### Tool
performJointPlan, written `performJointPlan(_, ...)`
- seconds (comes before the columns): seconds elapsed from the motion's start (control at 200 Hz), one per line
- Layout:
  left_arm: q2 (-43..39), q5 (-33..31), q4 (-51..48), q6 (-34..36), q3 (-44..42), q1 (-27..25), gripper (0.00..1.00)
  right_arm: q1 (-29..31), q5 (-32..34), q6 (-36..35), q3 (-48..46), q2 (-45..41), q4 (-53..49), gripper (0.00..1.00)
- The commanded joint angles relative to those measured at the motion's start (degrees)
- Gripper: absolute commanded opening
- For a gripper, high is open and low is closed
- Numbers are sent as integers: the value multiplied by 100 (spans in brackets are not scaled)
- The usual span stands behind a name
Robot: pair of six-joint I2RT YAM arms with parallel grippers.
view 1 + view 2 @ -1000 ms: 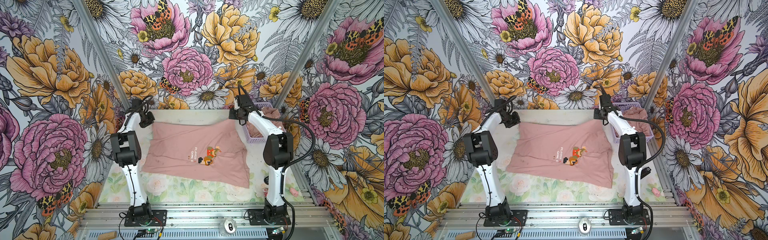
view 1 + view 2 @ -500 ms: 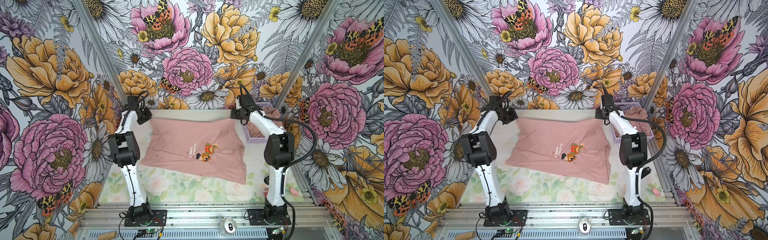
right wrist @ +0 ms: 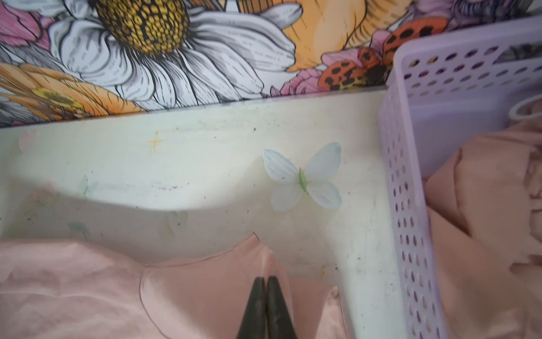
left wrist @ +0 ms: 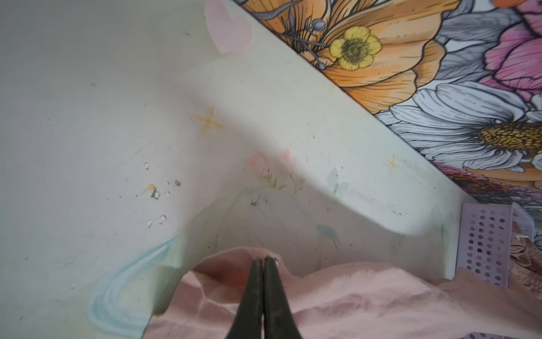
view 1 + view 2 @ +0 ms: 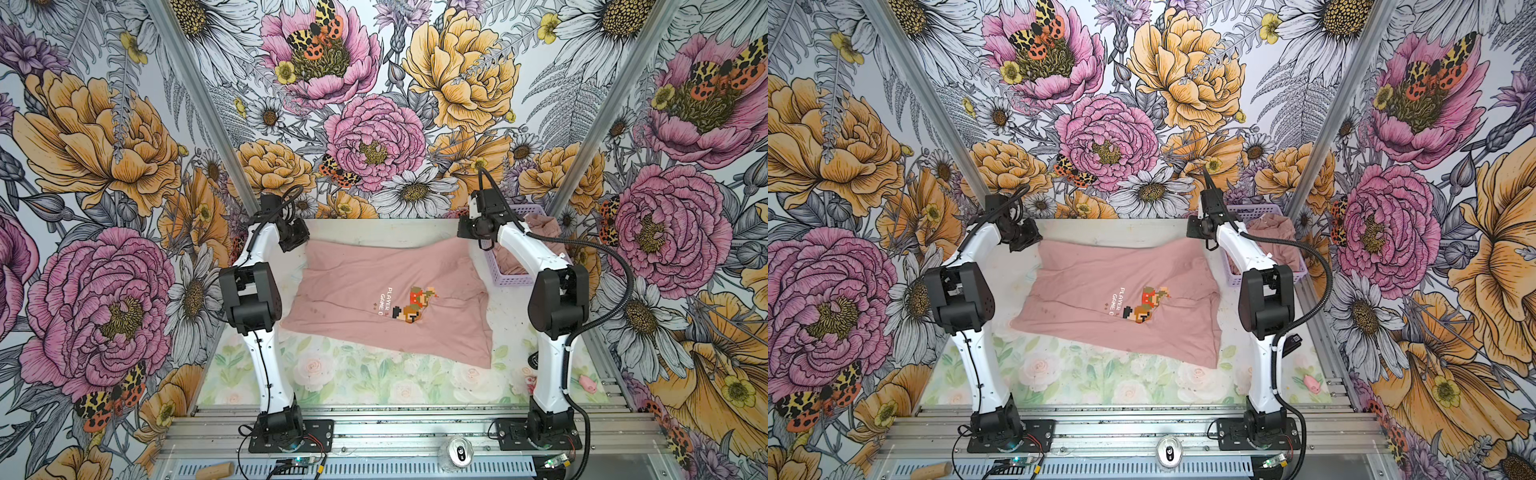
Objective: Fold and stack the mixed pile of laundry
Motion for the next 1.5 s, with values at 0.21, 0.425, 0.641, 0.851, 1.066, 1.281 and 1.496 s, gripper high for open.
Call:
performJointPlan(0.21,-1354,64,387,215,-1905,144,0,583,-5,272,-2353,-1748,232,0)
performJointPlan(0.425,-1623,50,408,292,-2504,204,0,647,132,497,-3576,-2551,323,0)
performJointPlan(0.641,-1822,-156,408,371,-3025,470,0,696,27,631,-4372,-3005,399,0)
performJointPlan(0.851,-1822,-185,430,387,-3164,484,0,728,145,722,-4824,-3245,503,0)
performJointPlan(1.066,-1891,-168,439,393,-3184,486,0,720,435,747,-4807,-3705,490,0)
performJointPlan(1.281,-1920,-199,430,411,-3164,499,0,726,318,816,-4921,-3935,420,0)
performJointPlan(1.496,-1965,-382,431,340,-3318,534,0,747,275,975,-5350,-4053,444,0)
